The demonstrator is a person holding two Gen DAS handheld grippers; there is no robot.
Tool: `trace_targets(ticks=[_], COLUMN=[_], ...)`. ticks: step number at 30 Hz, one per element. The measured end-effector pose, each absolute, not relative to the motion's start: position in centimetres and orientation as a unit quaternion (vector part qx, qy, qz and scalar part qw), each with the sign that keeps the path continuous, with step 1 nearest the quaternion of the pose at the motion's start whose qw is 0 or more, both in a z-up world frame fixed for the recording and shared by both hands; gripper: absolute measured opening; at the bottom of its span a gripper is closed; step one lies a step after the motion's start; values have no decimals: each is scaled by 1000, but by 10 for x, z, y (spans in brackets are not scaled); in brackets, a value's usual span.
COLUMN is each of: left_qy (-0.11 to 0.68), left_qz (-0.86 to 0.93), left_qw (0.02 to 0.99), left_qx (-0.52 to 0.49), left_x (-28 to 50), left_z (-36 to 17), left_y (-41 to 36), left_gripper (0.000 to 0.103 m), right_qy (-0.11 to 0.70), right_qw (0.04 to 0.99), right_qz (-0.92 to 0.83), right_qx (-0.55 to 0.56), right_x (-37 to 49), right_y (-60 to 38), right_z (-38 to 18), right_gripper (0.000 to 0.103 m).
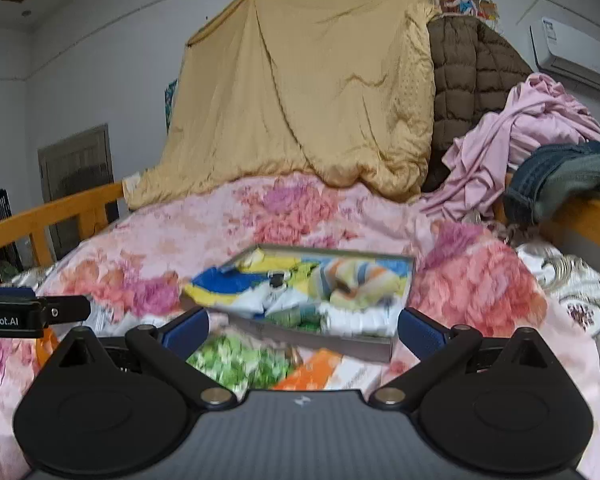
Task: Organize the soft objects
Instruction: 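Move both tools back over the remaining pile of soft items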
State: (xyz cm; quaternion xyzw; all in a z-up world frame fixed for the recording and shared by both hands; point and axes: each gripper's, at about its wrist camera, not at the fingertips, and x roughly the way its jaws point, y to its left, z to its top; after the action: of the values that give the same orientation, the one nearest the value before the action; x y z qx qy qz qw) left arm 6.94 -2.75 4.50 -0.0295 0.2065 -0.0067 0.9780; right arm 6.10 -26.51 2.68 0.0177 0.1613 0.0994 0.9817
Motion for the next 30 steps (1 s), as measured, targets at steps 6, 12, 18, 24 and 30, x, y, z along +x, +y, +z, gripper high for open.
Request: trace_targets(ticks=[6, 12, 18, 24, 30], left_qy=[206, 217, 237, 250, 259], left_qz=[-18, -13, -1, 6, 8], left_qw=[978, 976, 971, 967, 964], left_qx=[-18, -23, -42, -50, -53], left_x=[52, 45, 41, 37, 34], left_z=[35, 24, 11, 1, -5], left_y=[-29, -23, -11, -3, 2], left_gripper=[102, 102, 102, 102, 102], right_qy=[191, 224, 248, 271, 283], right_qw=[977, 969, 962, 954, 948], right_qz=[99, 103, 112, 122, 136], right_qx=[7, -7, -17, -32, -47], right_x=[47, 38, 39, 42, 43], right_y=[-257, -247, -237, -229, -221], right_z=[17, 7, 0, -7, -12], right_gripper=[103, 103, 103, 103, 103])
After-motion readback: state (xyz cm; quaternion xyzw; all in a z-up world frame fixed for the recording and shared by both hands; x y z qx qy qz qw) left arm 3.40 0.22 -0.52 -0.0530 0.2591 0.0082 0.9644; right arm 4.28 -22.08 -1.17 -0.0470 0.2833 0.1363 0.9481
